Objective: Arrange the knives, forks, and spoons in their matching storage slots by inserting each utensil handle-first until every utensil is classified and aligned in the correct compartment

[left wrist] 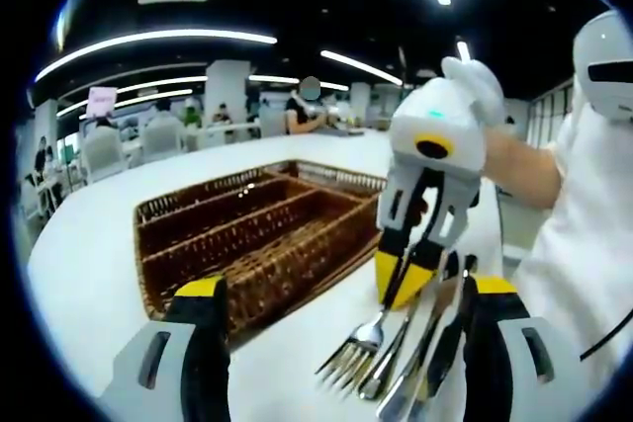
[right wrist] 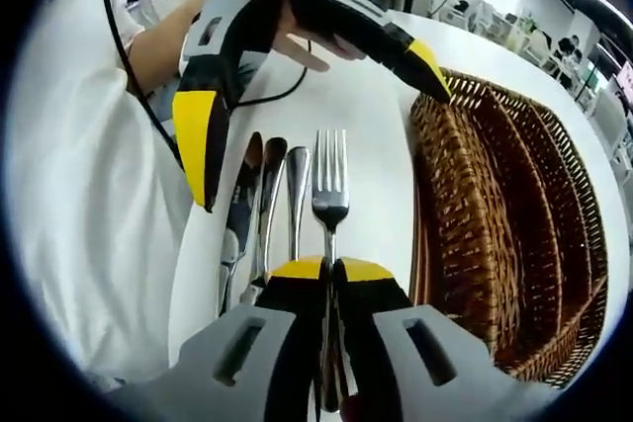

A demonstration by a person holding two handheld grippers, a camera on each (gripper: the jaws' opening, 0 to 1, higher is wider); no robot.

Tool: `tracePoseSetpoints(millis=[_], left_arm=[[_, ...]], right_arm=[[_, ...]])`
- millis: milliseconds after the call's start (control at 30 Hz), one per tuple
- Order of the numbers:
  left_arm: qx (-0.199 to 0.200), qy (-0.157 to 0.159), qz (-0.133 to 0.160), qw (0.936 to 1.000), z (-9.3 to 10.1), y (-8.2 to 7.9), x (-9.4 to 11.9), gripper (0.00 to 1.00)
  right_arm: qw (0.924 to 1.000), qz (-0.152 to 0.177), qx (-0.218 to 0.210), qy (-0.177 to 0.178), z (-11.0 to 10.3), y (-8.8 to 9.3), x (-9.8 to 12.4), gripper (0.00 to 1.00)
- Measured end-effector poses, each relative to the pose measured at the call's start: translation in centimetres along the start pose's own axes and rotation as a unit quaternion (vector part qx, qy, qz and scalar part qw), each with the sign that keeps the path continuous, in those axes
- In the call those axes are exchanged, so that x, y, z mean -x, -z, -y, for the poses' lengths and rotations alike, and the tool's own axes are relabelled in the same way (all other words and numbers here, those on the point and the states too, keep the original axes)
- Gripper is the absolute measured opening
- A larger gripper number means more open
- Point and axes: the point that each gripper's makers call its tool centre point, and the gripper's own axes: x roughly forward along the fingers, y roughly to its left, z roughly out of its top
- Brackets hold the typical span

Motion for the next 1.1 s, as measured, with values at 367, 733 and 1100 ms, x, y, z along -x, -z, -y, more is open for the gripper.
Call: tracePoseSetpoints(millis=[367,733,1100], left_arm=[[-0.001,0.0,-0.003,1.0,-0.1,0.0,0.0,0.99],[-0.002,0.001,-0.005,1.0,0.0,0.0,-0.2,0.99],[0.0,-0.001,-0.005,1.0,-0.1,0.0,-0.2,0.99]], right_arm=[[0.9999,0.004,-0.011,0.001,0.4,-0.1,0.3,0.03],[0.9999,0.003,-0.006,0.008,1.0,-0.4,1.1,0.03],[0.9997,0.011,-0.016,0.013,1.6,-0.6,1.8,0.02]])
